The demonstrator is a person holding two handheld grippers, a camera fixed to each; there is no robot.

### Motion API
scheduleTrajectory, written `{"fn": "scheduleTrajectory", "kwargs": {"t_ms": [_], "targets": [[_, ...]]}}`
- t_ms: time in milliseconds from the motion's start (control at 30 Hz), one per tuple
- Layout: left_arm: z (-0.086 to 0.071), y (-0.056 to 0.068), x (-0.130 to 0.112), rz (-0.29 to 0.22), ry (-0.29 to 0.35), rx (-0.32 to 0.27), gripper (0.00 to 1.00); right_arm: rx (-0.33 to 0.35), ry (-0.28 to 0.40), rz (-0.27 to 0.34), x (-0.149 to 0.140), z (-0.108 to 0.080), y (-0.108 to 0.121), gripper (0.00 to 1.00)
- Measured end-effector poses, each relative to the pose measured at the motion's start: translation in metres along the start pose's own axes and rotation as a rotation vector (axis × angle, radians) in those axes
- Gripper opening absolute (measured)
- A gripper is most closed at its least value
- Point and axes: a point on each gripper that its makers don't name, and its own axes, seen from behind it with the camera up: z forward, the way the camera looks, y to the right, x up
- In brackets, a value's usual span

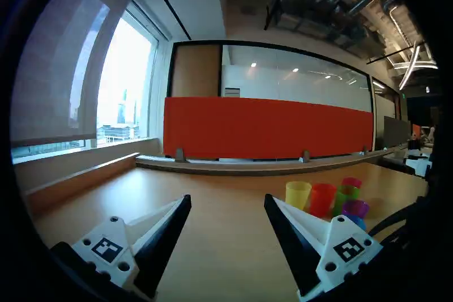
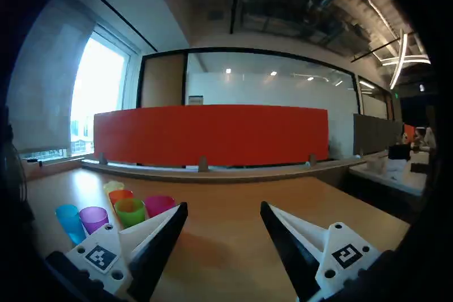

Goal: Pour water

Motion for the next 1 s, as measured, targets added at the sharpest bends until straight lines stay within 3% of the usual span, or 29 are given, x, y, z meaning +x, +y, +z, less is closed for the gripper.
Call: {"fn": "scheduleTrajectory", "kwargs": {"t_ms": [200, 400, 767, 1000], "targets": [[0.005, 0.009, 0.021, 0.025, -0.002, -0.033, 0.96, 0.010, 0.030, -0.023, 0.042, -0.001, -0.004, 1.00], [0.006, 0.027, 0.055, 0.048, 0.015, -0.096, 0.96, 0.019, 0.055, -0.023, 0.079, -0.001, -0.008, 0.99], [0.006, 0.044, 0.065, 0.097, -0.024, -0.180, 0.96, 0.070, 0.046, -0.065, 0.090, 0.002, -0.020, 1.00], [0.006, 0.060, 0.061, 0.141, -0.068, -0.281, 0.96, 0.179, 0.012, -0.156, 0.086, 0.003, -0.038, 0.99]]}}
